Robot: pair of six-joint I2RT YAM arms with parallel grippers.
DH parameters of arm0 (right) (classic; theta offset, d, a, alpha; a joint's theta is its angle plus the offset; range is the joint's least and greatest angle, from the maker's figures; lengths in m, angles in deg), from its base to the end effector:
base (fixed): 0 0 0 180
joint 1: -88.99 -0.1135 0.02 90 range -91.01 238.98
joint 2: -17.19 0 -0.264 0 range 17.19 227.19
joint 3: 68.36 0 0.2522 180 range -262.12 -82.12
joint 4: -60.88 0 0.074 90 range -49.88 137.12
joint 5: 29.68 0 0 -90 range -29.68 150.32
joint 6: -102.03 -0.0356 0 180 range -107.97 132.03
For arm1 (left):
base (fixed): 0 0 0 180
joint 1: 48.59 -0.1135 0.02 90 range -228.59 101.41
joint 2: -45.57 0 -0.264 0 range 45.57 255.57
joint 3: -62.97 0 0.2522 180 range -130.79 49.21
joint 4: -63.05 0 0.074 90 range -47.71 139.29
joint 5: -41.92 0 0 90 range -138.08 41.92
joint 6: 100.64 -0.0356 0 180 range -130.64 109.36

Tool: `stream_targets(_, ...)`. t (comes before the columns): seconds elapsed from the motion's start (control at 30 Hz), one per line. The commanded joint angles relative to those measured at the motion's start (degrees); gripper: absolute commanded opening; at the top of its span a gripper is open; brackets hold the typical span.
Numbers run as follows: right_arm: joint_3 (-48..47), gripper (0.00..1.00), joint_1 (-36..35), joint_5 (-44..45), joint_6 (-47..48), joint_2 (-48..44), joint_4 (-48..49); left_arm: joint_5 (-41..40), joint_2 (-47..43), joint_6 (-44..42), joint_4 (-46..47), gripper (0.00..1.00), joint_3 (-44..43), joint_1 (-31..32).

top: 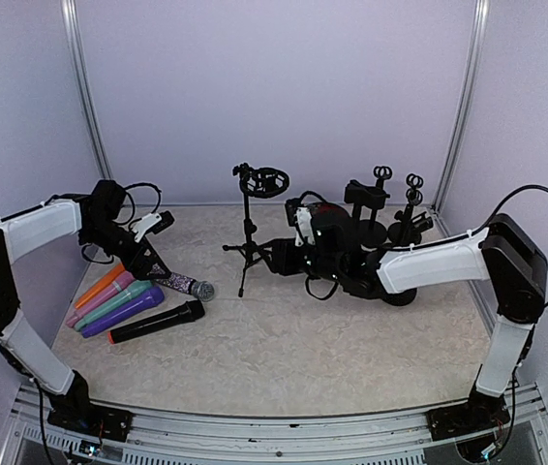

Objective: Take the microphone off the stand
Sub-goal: Unscrew the knob on the stand of the microphone stand.

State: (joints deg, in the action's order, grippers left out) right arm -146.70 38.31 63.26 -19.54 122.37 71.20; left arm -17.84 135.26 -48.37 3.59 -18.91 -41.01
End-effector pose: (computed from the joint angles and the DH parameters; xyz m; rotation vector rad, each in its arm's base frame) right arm 0.2670 0.3231 0.2233 -0.2896 1.9473 0.9283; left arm 0.3038 -0.0585 0.2466 1.1216 2.3239 -0.5375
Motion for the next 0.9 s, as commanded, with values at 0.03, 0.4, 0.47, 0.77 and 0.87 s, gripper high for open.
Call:
stream_targets(0.03, -7.2, 0.55, 5.5, -10.6, 7.3, 5.9, 5.3, 3.9, 2.3, -0.7, 2.1, 0.88, -3.5, 0.5)
stream_targets(0.4, -20.5, 0.55, 10.7, -21.6, 8.0, 16.0, -1.2, 4.2, 3.6, -0.2, 0.9, 0.88, -6.7, 0.8)
stream_targets(0.47, -21.2, 0.54, 10.8, -21.8, 8.0, 16.8, -1.7, 3.9, 4.3, 0.6, 0.6, 0.88, -7.7, 1.0)
stream_targets(0.77, -22.3, 0.50, 10.3, -20.4, 8.5, 18.7, -1.6, 2.7, 3.5, 1.4, 0.5, 0.88, -7.7, 1.1)
stream_targets(0.87, -23.2, 0.50, 9.6, -19.3, 9.6, 19.0, -2.6, 1.9, 3.5, 1.1, 0.2, 0.88, -7.8, 1.1)
